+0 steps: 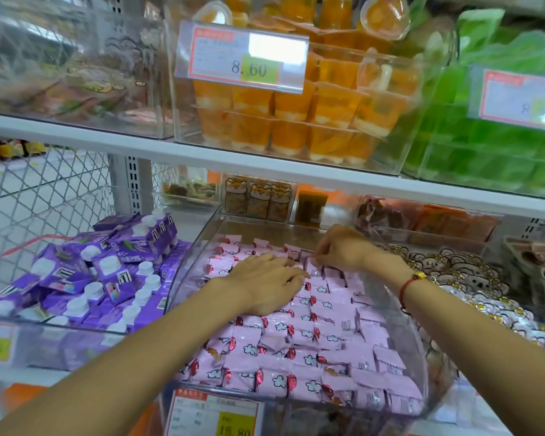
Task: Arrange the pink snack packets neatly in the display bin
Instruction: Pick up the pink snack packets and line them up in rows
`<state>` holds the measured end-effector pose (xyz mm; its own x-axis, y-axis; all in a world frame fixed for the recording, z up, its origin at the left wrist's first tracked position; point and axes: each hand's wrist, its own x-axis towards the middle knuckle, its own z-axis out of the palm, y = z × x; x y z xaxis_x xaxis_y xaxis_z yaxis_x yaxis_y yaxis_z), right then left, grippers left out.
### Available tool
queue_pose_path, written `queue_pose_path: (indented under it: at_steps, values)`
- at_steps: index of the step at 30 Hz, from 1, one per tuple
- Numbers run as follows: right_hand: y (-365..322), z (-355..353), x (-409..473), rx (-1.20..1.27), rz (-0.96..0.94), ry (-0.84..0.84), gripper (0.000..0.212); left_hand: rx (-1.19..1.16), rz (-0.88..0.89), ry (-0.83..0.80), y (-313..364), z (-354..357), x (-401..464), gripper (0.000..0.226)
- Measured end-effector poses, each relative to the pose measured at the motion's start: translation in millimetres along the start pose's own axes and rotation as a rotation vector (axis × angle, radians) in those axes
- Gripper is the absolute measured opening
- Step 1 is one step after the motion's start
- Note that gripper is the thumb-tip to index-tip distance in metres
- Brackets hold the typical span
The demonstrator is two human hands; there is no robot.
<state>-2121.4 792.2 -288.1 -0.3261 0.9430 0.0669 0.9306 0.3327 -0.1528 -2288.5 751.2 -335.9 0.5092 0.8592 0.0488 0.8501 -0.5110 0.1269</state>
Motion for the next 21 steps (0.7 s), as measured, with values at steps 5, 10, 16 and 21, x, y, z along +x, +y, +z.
queue_pose_path:
  at_steps: [5,10,16,21]
  values:
    - [1,9,-7,0.002,-0.050,0.094,0.012,0.033,-0.004,-0.015,0,-1,0,0.046]
    - [3,-1,-8,0.233,0.025,0.339,0.014,0.039,0.014,-0.009,1,-3,0,0.047]
    - [-3,-12,-19,0.507,0.145,0.587,0.010,0.064,0.022,-0.004,0,-1,-1,0.046]
    - [-1,-13,-36,0.764,0.303,0.676,0.013,-0.146,-0.038,0.120,4,-7,-3,0.040]
